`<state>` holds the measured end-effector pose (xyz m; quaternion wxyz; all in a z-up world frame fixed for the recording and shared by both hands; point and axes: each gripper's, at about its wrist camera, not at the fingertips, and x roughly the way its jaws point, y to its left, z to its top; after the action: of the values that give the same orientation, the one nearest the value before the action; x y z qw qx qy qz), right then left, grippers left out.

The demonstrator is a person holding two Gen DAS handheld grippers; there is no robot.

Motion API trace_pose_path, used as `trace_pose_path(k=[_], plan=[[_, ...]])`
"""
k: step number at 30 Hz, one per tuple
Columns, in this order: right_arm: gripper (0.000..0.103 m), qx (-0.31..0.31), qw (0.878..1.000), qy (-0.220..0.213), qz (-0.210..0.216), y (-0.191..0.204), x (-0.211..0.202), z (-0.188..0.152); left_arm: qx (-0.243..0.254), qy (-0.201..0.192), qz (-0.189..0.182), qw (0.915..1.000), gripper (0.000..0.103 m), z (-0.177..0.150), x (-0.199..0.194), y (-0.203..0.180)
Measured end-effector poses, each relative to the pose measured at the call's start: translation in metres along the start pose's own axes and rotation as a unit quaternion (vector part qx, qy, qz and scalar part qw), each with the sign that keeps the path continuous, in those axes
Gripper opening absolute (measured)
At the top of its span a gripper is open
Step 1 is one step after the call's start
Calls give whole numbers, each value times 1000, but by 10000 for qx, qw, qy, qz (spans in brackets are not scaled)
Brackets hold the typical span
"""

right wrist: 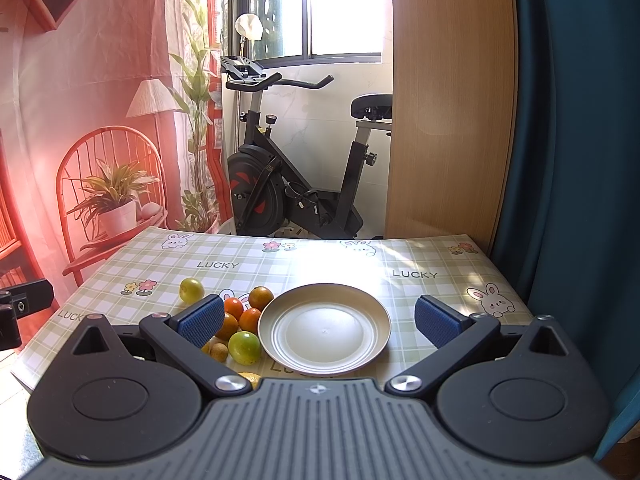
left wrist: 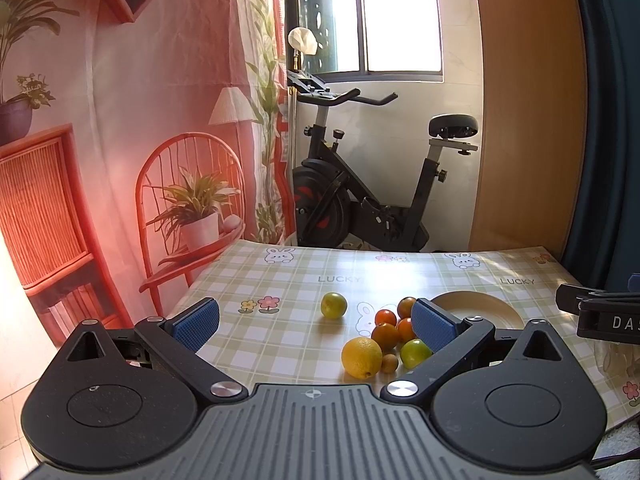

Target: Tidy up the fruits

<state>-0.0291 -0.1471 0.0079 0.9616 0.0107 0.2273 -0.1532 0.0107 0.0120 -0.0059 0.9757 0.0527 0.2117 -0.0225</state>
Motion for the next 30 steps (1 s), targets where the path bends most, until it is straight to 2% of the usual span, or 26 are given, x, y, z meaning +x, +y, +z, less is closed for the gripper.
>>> trace_pose_path(k=[19,25,30], plan=[[103,-14,10000,-2,1,-2,3,3,32,85,-76,9999,103,3,3,2],[103,-64,9999,-106,3,1,3,3,189,-165,-172,9995,103,11,8,4],[103,-141,9991,-315,262,-3,17,8,175,-311,-213,9991,103,19,20,7]])
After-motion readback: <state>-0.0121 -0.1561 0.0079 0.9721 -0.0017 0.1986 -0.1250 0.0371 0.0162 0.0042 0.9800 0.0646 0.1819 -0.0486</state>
